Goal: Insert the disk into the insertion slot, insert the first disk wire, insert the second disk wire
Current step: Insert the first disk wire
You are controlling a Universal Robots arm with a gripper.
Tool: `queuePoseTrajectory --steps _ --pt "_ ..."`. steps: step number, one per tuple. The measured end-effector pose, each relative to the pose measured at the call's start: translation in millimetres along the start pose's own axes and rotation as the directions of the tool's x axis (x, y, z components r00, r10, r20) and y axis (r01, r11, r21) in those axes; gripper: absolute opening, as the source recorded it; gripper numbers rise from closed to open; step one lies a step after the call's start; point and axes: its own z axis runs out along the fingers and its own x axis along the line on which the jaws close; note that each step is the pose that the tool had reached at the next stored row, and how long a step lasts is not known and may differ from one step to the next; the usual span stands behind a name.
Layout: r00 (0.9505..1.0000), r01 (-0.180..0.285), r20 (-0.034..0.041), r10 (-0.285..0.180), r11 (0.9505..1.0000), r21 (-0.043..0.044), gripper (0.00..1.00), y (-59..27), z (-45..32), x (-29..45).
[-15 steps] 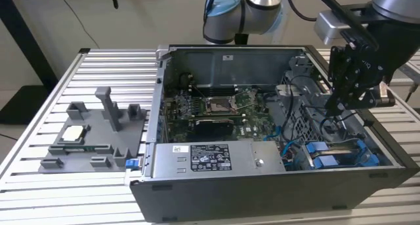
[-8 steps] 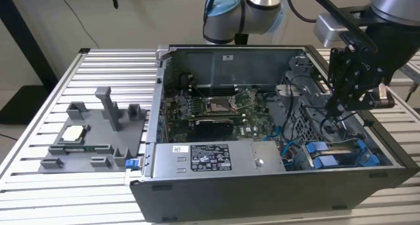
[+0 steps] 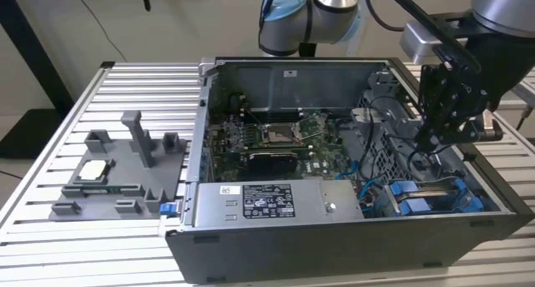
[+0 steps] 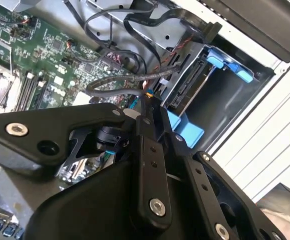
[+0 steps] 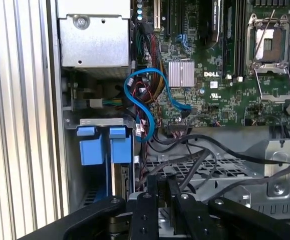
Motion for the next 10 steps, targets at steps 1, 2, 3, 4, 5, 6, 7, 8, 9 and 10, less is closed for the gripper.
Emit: queuePoseTrajectory --steps 1,2,3,4,5,6,7,8,9,10 --pt "1.0 0.0 -0.0004 0.0 1.0 0.0 0.19 0.0 0.3 0.1" --pt "1.0 0.0 -0.0006 0.0 1.0 0.0 0.19 0.0 0.8 0.3" --pt "1.0 0.0 -0.0008 0.0 1.0 0.0 0.19 -0.1 1.2 0.7" --pt "1.0 0.0 -0.001 0.0 1.0 0.0 0.19 -0.2 1.5 0.9" --pt "1.0 0.0 -0.0013 0.0 1.0 0.0 0.19 -0.4 1.8 1.1" --pt "1.0 0.0 -0.0015 0.0 1.0 0.0 0.19 -0.8 2.2 1.4" --pt "1.0 0.0 -0.0016 0.0 1.0 0.0 0.19 -1.2 2.6 1.6" --pt "1.0 0.0 -0.0016 0.0 1.0 0.0 0.19 -1.8 3.0 2.0" --pt "1.0 0.0 -0.0017 0.0 1.0 0.0 0.19 -2.6 3.5 2.3" --pt "1.0 0.0 -0.0018 0.0 1.0 0.0 0.19 -3.3 3.9 2.6"
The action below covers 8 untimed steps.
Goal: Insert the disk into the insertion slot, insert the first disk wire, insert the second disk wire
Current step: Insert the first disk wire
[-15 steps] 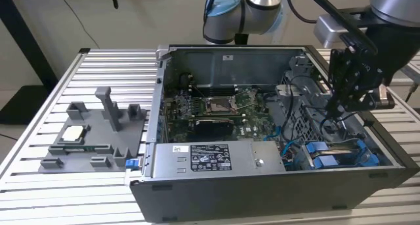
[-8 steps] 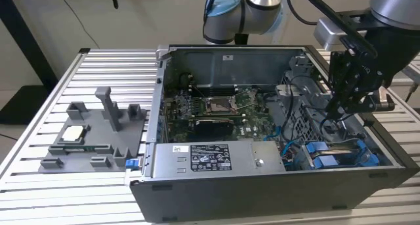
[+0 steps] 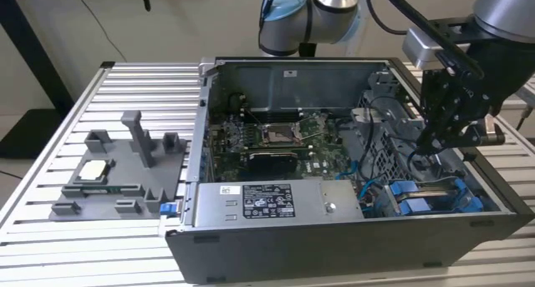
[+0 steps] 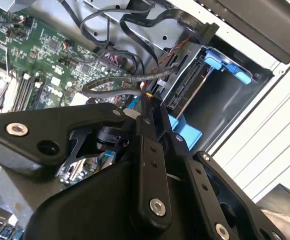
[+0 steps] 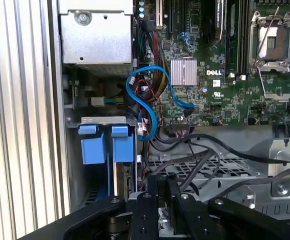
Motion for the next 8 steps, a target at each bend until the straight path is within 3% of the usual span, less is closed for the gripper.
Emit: queuePoseTrajectory --steps 4,8 --pt "1.0 0.001 -0.0027 -0.001 1.0 -0.0014 0.19 -3.8 1.5 0.8" --pt "0.9999 0.001 -0.0119 -0.001 1.0 -0.0078 0.19 -9.1 3.0 1.8"
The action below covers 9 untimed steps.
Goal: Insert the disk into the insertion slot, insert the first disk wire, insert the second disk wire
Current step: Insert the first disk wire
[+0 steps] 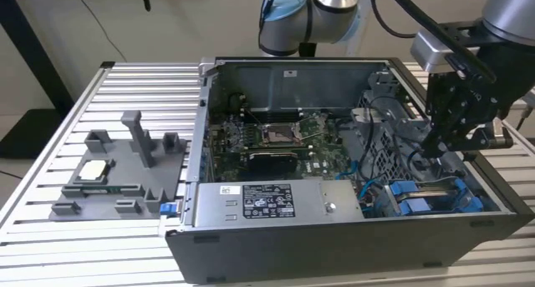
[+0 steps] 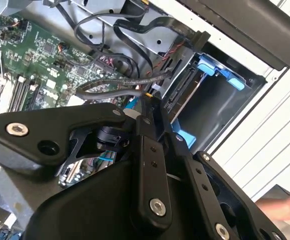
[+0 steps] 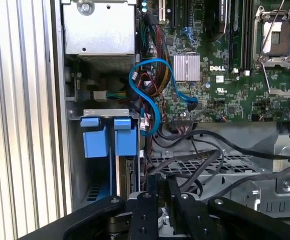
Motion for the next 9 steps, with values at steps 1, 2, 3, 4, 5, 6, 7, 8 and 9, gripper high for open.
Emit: queuePoseTrajectory --steps 1,2,3,4,5,6,7,8,9 --pt "1.0 0.0 -0.0022 0.0 1.0 -0.0031 0.19 -1.5 0.4 0.6" --pt "1.0 0.0 -0.0041 0.0 1.0 -0.0062 0.19 -2.8 0.8 1.3" --pt "1.0 0.0 -0.0055 0.0 1.0 -0.0088 0.19 -4.0 1.2 2.2" --pt "1.0 0.0 -0.0067 0.0 0.9999 -0.0114 0.19 -5.2 1.6 3.5" --pt "1.0 -0.001 -0.0073 0.0 0.9999 -0.0134 0.19 -6.4 2.0 4.8" --pt "1.0 -0.001 -0.008 0.0 0.9999 -0.0148 0.19 -7.3 2.5 6.0" --pt "1.0 0.0 -0.0087 0.0 0.9999 -0.0157 0.19 -8.1 2.9 6.9" --pt "1.0 0.0 -0.0093 0.0 0.9999 -0.0165 0.19 -8.9 3.4 7.7" --pt "1.0 0.0 -0.01 0.0 0.9999 -0.0172 0.19 -9.6 3.9 8.4"
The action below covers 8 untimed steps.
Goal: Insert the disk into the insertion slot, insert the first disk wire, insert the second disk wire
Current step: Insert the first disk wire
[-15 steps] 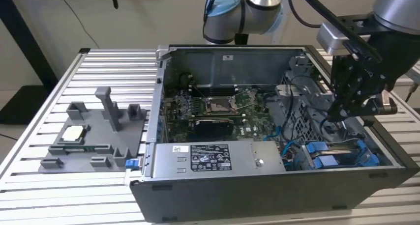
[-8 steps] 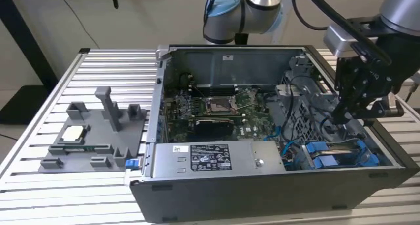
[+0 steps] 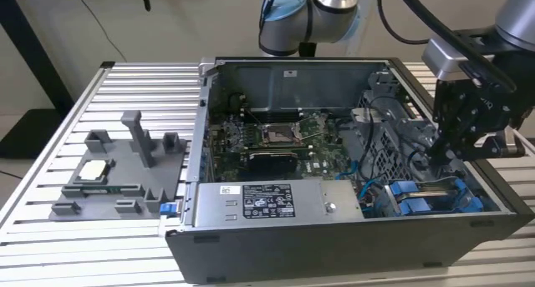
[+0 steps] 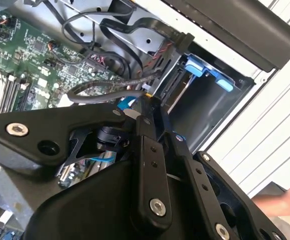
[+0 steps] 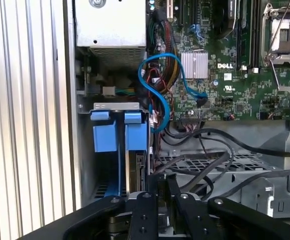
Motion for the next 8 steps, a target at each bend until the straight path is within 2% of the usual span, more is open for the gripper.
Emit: queuePoseTrajectory --steps 8 --pt "1.0 0.003 -0.0024 -0.003 1.0 -0.0008 0.19 -7.1 4.0 4.2"
